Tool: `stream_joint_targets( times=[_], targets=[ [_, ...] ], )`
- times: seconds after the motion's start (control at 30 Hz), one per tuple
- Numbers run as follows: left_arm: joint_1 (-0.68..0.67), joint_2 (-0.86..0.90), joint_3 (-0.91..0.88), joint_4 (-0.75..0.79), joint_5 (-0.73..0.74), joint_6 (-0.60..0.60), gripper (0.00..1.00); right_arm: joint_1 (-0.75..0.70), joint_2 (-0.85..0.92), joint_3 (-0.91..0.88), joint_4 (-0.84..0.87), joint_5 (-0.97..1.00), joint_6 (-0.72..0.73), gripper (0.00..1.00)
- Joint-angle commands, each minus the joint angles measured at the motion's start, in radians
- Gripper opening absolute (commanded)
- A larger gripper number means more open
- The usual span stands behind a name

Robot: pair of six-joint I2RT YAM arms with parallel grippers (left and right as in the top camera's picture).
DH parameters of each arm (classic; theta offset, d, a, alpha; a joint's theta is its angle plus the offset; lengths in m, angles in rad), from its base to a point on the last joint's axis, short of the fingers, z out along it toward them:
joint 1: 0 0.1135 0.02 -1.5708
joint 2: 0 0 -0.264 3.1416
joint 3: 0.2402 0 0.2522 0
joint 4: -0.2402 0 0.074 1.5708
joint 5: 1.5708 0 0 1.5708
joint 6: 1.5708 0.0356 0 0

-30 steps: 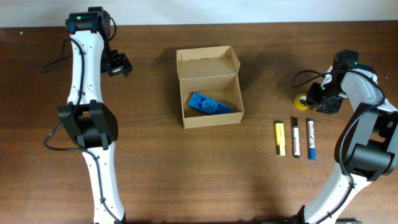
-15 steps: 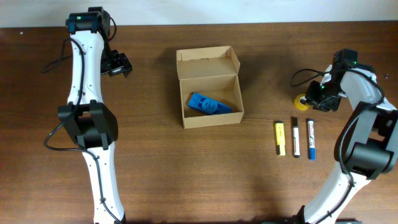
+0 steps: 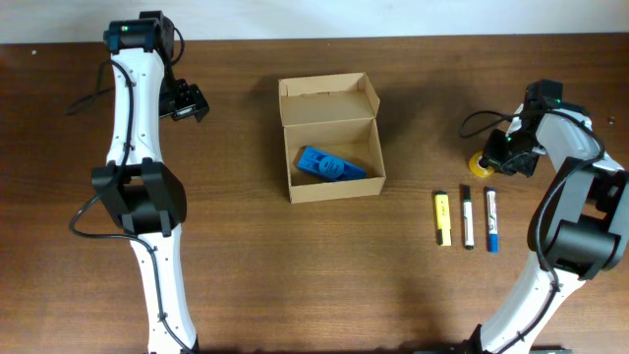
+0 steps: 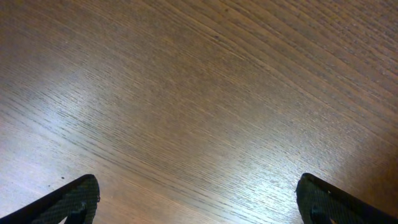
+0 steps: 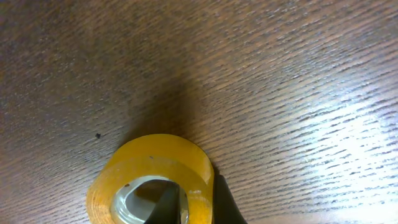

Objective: Pack container
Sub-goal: 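Grasp the yellow tape roll by its rim with the right gripper, then carry the tape roll into the box and release it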

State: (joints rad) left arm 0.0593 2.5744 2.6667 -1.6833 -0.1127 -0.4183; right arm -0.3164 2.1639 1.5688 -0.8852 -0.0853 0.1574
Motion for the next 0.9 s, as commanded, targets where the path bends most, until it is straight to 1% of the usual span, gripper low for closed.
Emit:
stream_joint_targets(
  times=[0.0,0.13,0.2,0.3,0.43,0.5,0.6,0.7,0.8,0.87],
  targets=[
    [0.002,-0.022,0.002,0.0,-0.008,0.013,1.0,0.002,0.038,-0.02,-0.018,0.006,0.005,0.04],
    [0.002,-0.022,0.002,0.0,-0.008,0.013,1.0,0.002,0.027,0.01,-0.094,0.006,0.0,0.04],
    [0.002,-0.022,0.002,0.0,-0.008,0.013,1.0,0.003,0.008,0.039,-0.132,0.006,-0.037,0.04],
    [0.002,-0.022,0.002,0.0,-0.008,0.013,1.0,0.02,-0.044,0.092,-0.177,0.005,-0.121,0.04],
    [0.002,-0.022,0.002,0.0,-0.008,0.013,1.0,0.058,-0.142,0.166,-0.186,-0.043,-0.124,0.04],
    [0.002,-0.022,0.002,0.0,-0.008,0.013,1.0,0.092,-0.194,0.208,-0.193,-0.043,-0.158,0.04],
    [0.002,-0.022,0.002,0.0,-0.008,0.013,1.0,0.171,-0.273,0.277,-0.212,-0.044,-0.249,0.04],
    [0.002,-0.022,0.002,0.0,-0.008,0.013,1.0,0.269,-0.335,0.337,-0.236,-0.044,-0.379,0.04],
    [0.002,-0.022,0.002,0.0,-0.008,0.013,1.0,0.402,-0.38,0.378,-0.258,-0.042,-0.558,0.04],
    [0.002,-0.022,0.002,0.0,-0.008,0.013,1.0,0.496,-0.394,0.389,-0.268,-0.033,-0.637,0.04]
  ],
)
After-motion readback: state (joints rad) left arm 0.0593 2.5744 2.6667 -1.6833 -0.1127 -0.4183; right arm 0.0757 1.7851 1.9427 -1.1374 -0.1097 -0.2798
